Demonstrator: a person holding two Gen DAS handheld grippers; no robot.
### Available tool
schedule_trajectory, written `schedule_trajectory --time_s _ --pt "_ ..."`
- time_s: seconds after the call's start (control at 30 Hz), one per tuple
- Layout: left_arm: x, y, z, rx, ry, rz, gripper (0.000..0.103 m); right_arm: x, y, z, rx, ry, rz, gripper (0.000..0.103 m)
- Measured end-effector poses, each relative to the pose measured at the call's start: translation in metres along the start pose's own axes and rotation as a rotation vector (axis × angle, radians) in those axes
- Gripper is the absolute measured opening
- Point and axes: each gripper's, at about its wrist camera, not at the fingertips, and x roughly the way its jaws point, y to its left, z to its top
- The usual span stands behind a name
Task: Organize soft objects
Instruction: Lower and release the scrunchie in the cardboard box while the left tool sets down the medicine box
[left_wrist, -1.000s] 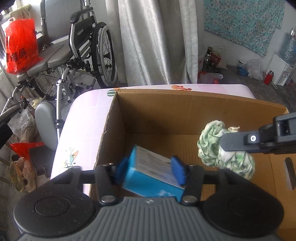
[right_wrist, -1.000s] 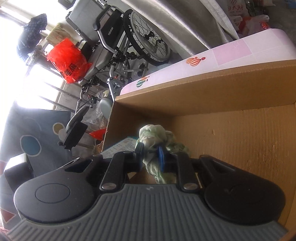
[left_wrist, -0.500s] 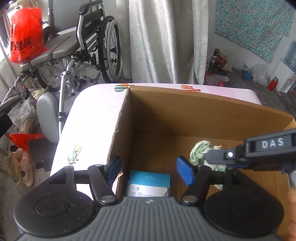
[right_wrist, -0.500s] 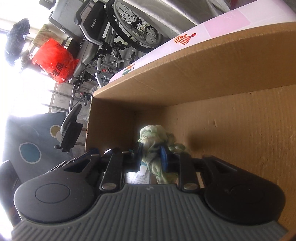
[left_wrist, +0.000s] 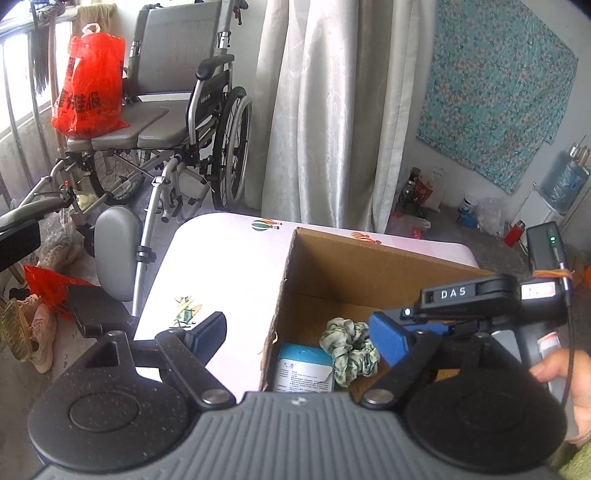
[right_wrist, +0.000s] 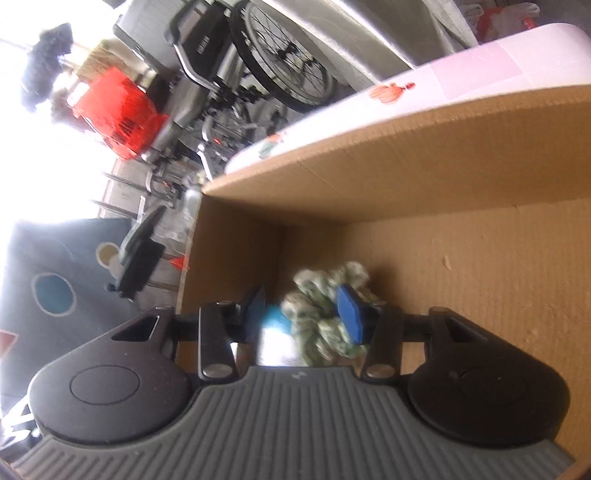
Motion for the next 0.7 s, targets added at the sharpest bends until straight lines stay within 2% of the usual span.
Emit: schedule_trajectory --time_s 0.13,0.3,0.7 --pt "-0.021 0.013 -0.007 0.000 -0.025 0.009 0.086 0.020 -0.008 -0.011 0.027 0.125 -0.133 0.041" --pt "-0.033 0.028 -0.022 -0.009 -0.027 -0.006 0.086 0.052 -0.017 -0.013 0.135 0.204 -0.125 0.041" --pt "-0.033 0.044 -0.040 0.000 -0.033 0.017 0.086 0.076 0.007 0.002 0.139 0.070 -0.004 0.041"
